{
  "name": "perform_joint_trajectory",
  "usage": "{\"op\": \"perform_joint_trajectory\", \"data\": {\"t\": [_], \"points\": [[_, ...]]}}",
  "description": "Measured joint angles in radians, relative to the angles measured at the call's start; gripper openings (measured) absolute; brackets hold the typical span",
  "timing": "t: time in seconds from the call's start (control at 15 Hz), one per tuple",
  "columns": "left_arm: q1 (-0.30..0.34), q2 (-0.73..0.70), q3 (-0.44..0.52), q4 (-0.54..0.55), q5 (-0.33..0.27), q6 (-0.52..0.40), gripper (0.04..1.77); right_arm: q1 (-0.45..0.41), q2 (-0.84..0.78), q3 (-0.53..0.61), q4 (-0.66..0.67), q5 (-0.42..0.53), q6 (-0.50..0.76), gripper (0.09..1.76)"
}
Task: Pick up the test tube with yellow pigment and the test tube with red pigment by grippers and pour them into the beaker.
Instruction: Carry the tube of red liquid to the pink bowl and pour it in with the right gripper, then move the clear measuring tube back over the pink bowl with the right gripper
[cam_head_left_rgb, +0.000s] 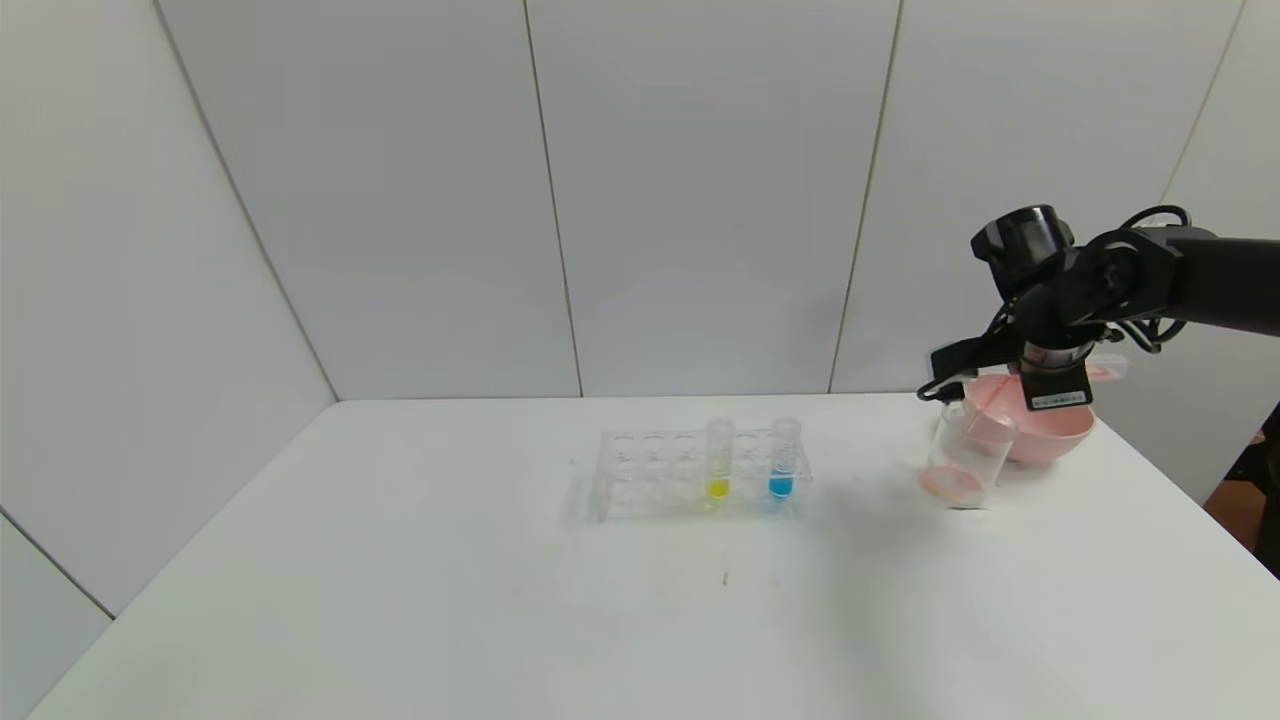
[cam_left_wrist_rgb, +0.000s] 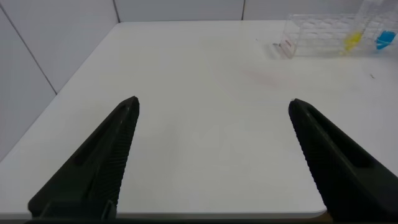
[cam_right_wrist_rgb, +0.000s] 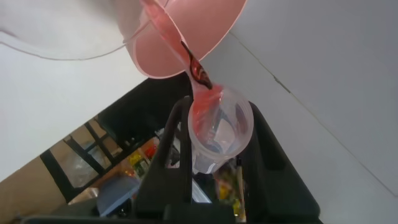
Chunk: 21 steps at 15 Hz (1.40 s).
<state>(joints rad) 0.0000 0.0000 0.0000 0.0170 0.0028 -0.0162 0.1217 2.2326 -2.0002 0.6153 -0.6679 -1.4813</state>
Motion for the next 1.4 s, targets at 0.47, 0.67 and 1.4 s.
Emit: {"op": "perform_joint_trajectory", "data": {"t": [0.47,0.67,1.4], "points": [[0.000,0.000,0.000,0.000,0.000,0.000,1.72,0.009,-0.009,0.000,-0.003,-0.036,-0.097,0.51],[0.000,0.000,0.000,0.000,0.000,0.000,1.72,0.012,-0.023,0.000,0.004,-0.070,-0.169,0.51],[0.000,0.000,0.000,0.000,0.000,0.000,1.72,0.023,-0.069,0.014,0.003,-0.054,-0.138,0.51]]}}
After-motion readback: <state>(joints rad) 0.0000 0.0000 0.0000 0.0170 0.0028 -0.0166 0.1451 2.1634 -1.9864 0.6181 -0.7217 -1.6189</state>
